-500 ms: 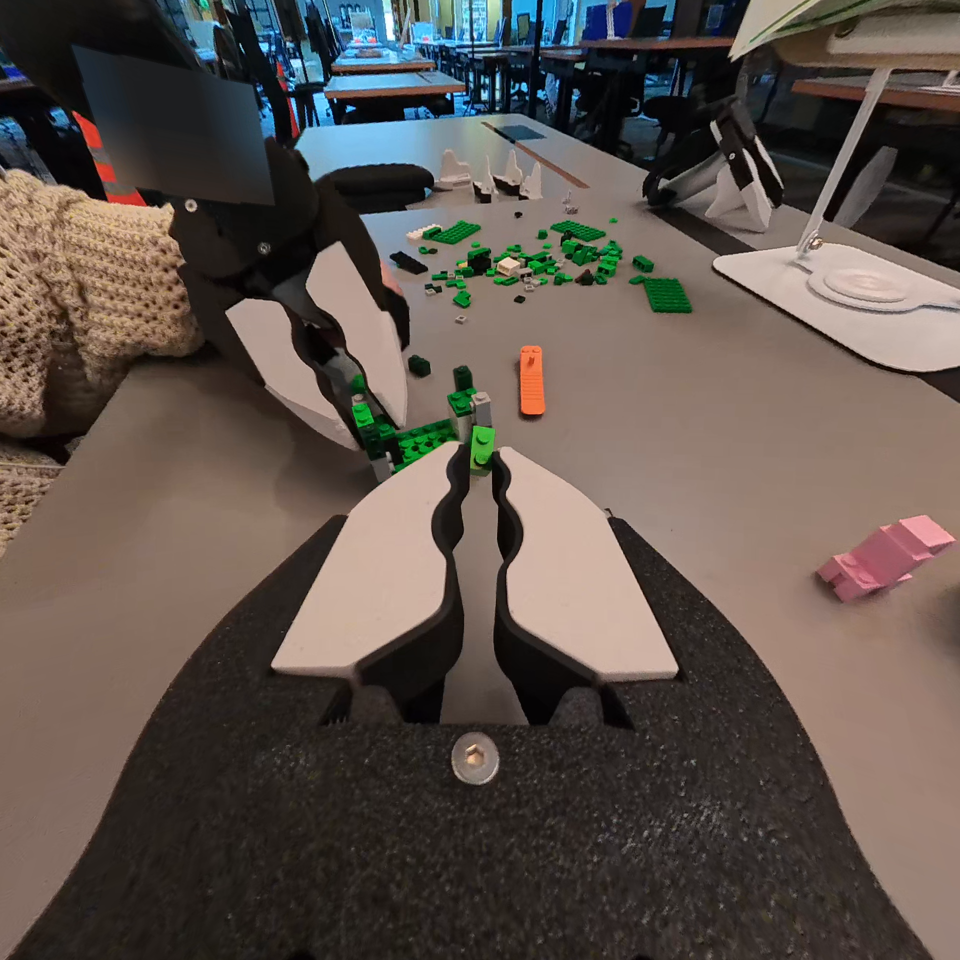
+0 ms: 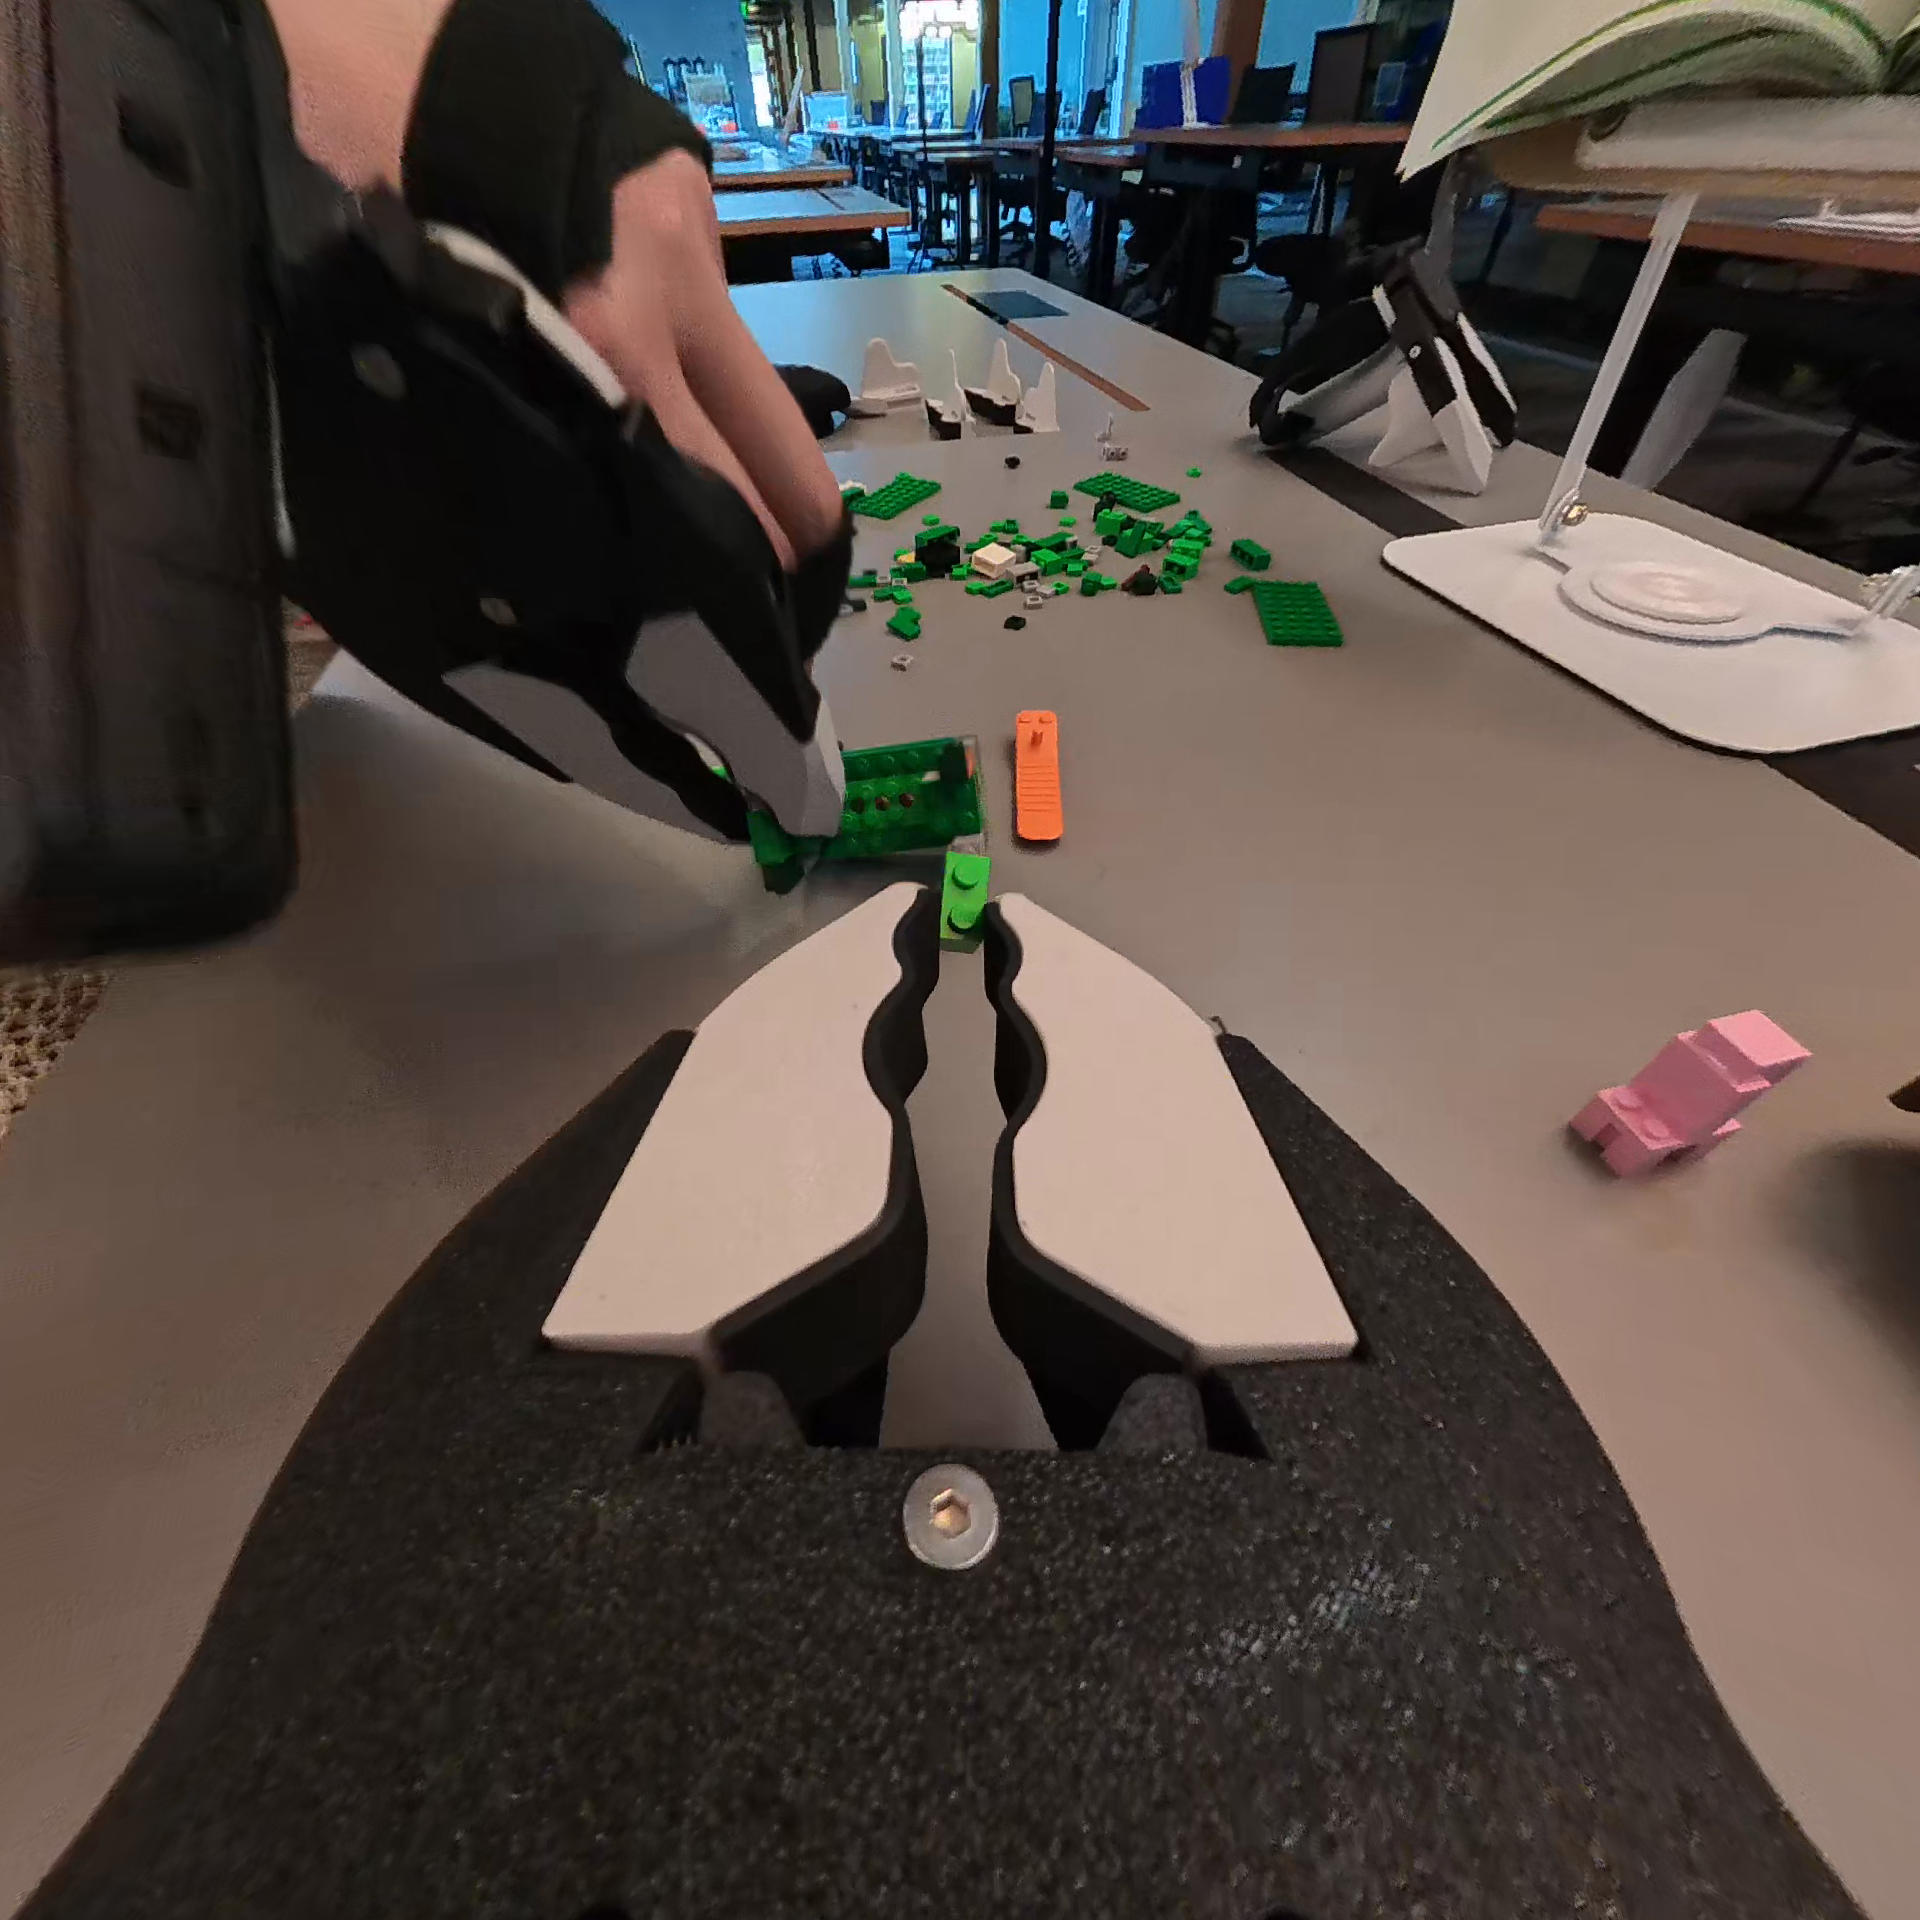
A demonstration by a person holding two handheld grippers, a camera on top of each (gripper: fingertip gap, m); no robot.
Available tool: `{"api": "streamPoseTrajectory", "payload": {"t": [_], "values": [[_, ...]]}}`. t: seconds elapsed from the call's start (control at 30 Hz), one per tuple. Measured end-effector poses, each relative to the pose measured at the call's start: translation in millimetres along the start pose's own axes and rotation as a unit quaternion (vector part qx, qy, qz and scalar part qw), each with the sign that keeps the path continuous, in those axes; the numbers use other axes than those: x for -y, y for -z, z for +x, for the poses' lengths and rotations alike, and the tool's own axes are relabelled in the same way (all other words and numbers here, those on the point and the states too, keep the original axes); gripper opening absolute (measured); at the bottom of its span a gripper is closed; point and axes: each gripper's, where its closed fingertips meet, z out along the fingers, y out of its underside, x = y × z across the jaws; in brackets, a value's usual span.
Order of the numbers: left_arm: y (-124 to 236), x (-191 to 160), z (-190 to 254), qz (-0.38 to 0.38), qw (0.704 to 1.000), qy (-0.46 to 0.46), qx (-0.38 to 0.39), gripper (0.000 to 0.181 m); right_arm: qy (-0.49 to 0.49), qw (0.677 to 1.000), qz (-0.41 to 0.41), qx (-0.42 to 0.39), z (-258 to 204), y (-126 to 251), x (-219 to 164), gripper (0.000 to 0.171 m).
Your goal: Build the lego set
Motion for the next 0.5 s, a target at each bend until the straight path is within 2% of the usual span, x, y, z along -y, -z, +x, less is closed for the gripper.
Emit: {"api": "streamPoseTrajectory", "payload": {"t": [0.13, 0.23, 0.33, 0.4, 0.5], "values": [[-3.8, 5.3, -1.3, -0.049, 0.998, -0.002, -0.039, 0.018, -0.001, 1.000, 0.014, -0.007, 2.3, 4.1, 5.4, 0.007], [-2.9, 13.2, -1.6, -0.047, 0.997, 0.003, -0.058, 0.033, 0.002, 1.000, 0.022, -0.011, 2.5, 5.9, 9.0, 0.007], [4.7, 18.2, -1.9, -0.015, 0.997, 0.028, -0.068, 0.048, 0.007, 0.999, 0.035, -0.024, 5.6, 8.5, 13.6, 0.007], [16.8, 11.9, -5.4, 0.018, 0.996, 0.058, -0.058, 0.048, 0.008, 0.998, 0.050, -0.041, 10.5, 12.0, 18.0, 0.008], [41.3, -2.5, -7.2, 0.115, 0.983, 0.138, -0.030, 0.042, 0.008, 0.994, 0.086, -0.063, 16.0, 19.5, 30.1, 0.007]]}}
